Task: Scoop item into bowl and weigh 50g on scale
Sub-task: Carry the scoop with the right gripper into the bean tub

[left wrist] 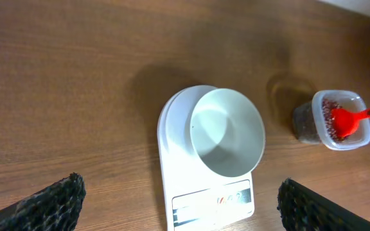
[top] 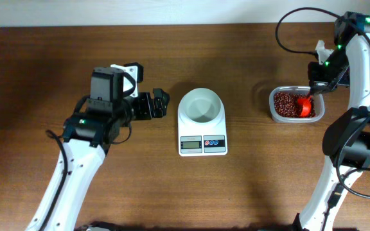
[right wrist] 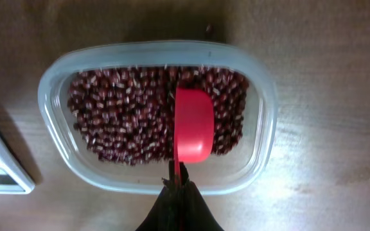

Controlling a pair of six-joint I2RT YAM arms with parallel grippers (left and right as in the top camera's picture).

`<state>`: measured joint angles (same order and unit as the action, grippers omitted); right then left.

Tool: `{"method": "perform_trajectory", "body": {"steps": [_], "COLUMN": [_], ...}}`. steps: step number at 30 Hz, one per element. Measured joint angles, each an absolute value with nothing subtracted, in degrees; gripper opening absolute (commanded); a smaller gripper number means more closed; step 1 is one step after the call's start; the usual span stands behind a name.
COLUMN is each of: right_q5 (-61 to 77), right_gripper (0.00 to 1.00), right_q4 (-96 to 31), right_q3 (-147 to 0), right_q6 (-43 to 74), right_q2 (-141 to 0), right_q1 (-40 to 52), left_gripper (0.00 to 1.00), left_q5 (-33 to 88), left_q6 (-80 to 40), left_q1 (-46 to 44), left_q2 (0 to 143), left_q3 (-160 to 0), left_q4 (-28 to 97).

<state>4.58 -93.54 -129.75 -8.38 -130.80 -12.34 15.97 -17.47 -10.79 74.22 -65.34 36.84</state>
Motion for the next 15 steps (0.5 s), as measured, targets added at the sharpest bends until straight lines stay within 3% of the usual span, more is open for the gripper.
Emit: {"method": "perform_trajectory", "body": {"steps": [13, 15], "right_q5": [5.5, 5.2], "right_gripper": [0.05, 0.16], "right_q4": [-96.7, -96.7], "right_q3": [-123.7, -122.6], "right_q6": [-5.9, -5.7], "right_q2": [-130.8, -130.8], "right_q1": [-10.3, -10.1], "left_gripper": [0.99, 0.99], "left_q5": [15.8, 15.8], "left_q6": [-16.4, -16.2], "left_q1": [-13.0, -13.0], "left_q2": [79.3, 79.3], "left_q3": [-65.4, -65.4], "left_q4": [37.1, 37.1]}}
